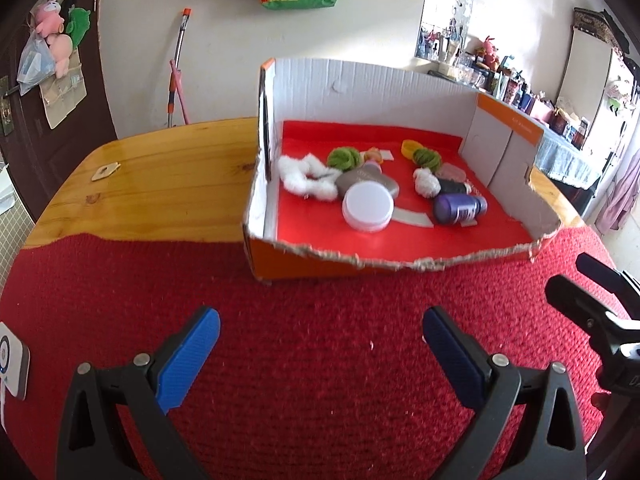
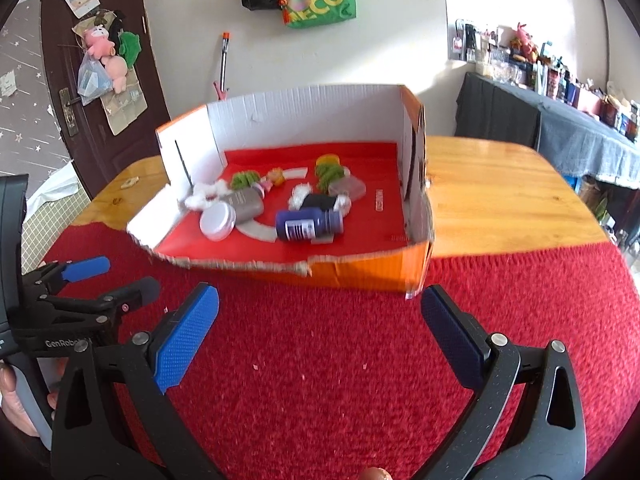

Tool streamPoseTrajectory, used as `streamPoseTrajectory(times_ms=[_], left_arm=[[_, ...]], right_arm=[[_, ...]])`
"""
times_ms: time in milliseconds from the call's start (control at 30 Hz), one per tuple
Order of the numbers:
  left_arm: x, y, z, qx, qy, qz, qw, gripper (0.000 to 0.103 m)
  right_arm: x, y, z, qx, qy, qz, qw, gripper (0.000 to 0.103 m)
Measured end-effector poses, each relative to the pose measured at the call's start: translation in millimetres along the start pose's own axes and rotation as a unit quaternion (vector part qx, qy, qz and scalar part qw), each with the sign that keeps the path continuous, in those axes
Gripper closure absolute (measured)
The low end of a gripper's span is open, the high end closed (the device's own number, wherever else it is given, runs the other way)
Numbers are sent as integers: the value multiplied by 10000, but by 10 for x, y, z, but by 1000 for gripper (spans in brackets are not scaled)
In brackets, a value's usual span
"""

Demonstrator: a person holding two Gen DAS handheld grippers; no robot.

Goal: Organize objects

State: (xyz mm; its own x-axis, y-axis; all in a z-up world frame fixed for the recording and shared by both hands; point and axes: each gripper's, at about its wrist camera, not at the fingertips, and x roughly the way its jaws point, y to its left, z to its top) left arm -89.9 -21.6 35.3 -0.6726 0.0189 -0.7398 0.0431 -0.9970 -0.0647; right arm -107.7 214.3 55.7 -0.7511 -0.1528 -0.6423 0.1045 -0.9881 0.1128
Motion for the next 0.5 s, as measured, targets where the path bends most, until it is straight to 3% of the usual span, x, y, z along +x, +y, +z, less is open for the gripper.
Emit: streamPoseTrajectory(times_ms=[300,500], left_arm=[[49,-29,-76,22,179,-25,9998,0],[84,-45,-99,60,296,-20,9995,0]], right_arm=[[161,-51,-230,90,355,-60,9993,0],[174,-82,-248,147,364,-61,9992,0]])
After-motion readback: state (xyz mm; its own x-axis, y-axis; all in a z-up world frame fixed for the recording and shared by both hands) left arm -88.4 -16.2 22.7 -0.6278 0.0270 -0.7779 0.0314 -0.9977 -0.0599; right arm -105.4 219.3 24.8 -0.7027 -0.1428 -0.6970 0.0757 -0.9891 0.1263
